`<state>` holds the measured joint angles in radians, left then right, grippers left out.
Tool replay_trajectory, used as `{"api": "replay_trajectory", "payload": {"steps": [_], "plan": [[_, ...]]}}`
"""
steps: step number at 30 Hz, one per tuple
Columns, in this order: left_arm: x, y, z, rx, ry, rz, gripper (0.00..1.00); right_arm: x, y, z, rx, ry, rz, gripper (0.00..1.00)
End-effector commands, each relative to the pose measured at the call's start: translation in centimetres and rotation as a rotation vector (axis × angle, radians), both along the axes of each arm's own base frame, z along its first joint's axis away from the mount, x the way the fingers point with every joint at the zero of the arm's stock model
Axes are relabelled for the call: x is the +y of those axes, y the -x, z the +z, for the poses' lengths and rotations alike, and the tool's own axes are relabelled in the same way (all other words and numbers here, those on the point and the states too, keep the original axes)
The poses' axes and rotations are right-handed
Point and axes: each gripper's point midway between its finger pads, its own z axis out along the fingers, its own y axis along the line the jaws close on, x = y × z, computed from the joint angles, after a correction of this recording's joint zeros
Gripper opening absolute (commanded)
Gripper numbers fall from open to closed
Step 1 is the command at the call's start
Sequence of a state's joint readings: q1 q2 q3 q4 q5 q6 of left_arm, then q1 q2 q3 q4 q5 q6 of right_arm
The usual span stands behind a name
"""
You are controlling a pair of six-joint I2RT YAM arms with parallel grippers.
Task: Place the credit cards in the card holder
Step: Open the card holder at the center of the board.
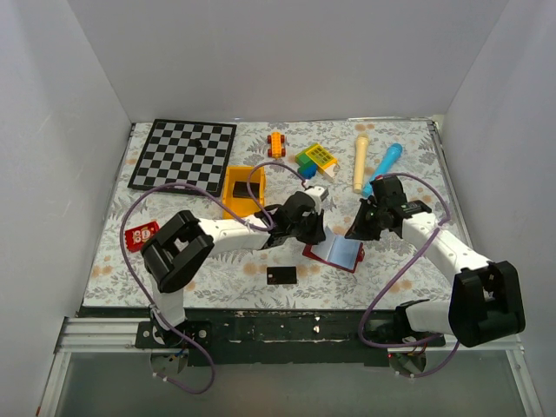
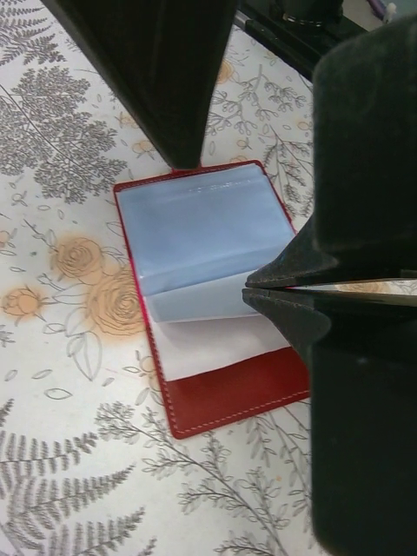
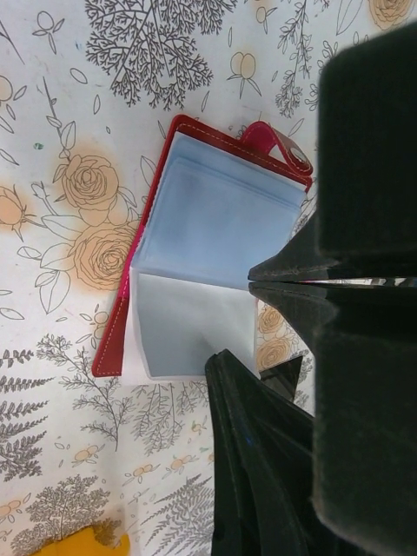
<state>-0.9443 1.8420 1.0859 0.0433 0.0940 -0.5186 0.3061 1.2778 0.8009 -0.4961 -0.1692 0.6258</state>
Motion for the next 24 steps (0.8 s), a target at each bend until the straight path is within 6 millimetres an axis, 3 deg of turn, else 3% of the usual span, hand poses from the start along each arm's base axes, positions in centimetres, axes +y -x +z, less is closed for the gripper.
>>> {"api": "replay_trajectory", "payload": {"steps": [1,8,18,24], "plan": [[-1.3,-1.5,0.9,-0.041,0.01,-0.034,0.0,-0.1,1.1,-0.8,0.051,0.002,-0.004,0.01],[-1.9,-2.3,-1.5,-0.031,-0.034,-0.062,0.0,-0.1,1.5,-1.5,0.087,0.004,-0.004,0.01],[2.8,-1.6,-6.3,0.044,-0.129,-0.002,0.0,-0.1,1.3,-1.3,0.08,0.005,0.001,0.01],[4.9,0.2,-7.5,0.099,-0.135,0.046,0.0,-0.1,1.2,-1.2,0.075,0.008,-0.001,0.01]]}}
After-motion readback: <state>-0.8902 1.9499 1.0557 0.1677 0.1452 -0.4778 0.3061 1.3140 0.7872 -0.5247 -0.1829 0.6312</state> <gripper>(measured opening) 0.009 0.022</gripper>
